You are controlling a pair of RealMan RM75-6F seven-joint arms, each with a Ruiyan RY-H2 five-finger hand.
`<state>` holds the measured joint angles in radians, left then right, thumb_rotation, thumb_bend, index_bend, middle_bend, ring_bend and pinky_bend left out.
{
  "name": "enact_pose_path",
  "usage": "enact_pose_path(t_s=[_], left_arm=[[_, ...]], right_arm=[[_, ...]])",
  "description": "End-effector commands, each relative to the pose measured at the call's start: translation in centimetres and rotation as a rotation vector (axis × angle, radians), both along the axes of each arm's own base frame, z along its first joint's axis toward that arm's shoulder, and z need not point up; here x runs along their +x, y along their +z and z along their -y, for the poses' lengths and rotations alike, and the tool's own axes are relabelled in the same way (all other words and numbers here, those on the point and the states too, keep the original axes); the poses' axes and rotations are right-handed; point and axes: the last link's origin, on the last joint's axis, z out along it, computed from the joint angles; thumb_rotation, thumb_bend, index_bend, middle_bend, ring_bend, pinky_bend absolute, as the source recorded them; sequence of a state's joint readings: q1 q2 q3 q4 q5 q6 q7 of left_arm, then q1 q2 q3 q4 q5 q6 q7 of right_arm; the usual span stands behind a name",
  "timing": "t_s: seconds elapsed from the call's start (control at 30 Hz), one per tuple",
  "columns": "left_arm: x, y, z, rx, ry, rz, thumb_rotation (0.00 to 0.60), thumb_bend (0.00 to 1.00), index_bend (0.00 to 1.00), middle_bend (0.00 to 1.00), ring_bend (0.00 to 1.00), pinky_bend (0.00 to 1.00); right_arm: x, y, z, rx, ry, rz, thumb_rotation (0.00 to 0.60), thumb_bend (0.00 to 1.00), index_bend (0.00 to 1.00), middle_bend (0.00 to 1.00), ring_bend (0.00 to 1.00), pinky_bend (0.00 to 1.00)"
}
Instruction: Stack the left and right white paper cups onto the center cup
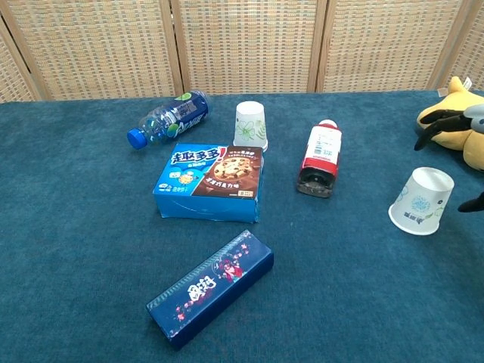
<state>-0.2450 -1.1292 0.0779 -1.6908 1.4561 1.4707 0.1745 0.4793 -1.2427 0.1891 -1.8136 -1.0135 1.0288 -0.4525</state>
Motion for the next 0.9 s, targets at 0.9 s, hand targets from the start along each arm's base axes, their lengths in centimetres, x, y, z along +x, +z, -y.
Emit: enact_pose_path(t_s=[0.9], left_arm=[[0.1, 0.0, 0.1, -0.012, -0.010, 0.015, 0.600, 0.18, 0.08, 0.00, 0.00, 0.00]], right_arm=[[-0.5, -3.0, 2.4, 0.009, -0.040, -0.030, 0.600, 0.19, 0.38, 0.12, 0.00, 0.08]])
